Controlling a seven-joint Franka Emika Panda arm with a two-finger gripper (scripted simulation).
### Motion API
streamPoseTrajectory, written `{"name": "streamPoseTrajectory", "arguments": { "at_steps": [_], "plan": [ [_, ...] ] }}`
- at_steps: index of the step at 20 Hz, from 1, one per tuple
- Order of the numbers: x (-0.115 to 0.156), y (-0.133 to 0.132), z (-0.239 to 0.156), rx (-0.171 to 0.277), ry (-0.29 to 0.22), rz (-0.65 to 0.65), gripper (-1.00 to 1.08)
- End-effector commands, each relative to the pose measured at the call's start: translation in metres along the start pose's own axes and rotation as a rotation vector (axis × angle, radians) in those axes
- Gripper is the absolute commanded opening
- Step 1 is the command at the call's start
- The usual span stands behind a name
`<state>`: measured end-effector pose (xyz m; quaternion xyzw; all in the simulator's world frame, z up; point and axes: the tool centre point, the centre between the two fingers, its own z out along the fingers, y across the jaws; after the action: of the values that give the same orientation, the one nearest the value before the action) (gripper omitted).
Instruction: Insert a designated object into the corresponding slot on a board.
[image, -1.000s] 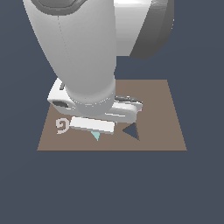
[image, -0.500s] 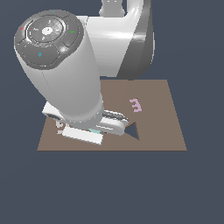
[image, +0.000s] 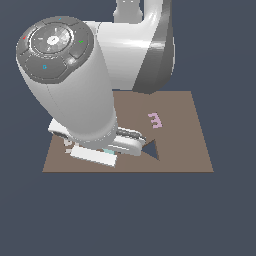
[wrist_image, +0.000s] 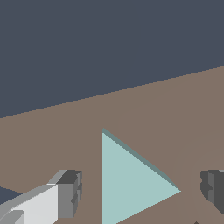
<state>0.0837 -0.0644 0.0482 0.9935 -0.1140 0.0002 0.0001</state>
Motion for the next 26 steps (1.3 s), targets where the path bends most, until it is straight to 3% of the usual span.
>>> {"name": "streamPoseTrajectory", "arguments": {
  "at_steps": [1, 7, 8, 20, 26],
  "plan": [
    [0.0, 0.0, 0.005, 0.0, -0.001, 0.0, 1.0],
    [-0.001, 0.0, 0.018, 0.0, -0.001, -0.001, 1.0],
    [-0.001, 0.0, 0.018, 0.0, -0.001, -0.001, -1.0],
    [0.0, -0.001, 0.018, 0.0, 0.0, -0.003, -1.0],
    [-0.003, -0.038, 0.015, 0.0, 0.0, -0.1, -1.0]
  ]
}}
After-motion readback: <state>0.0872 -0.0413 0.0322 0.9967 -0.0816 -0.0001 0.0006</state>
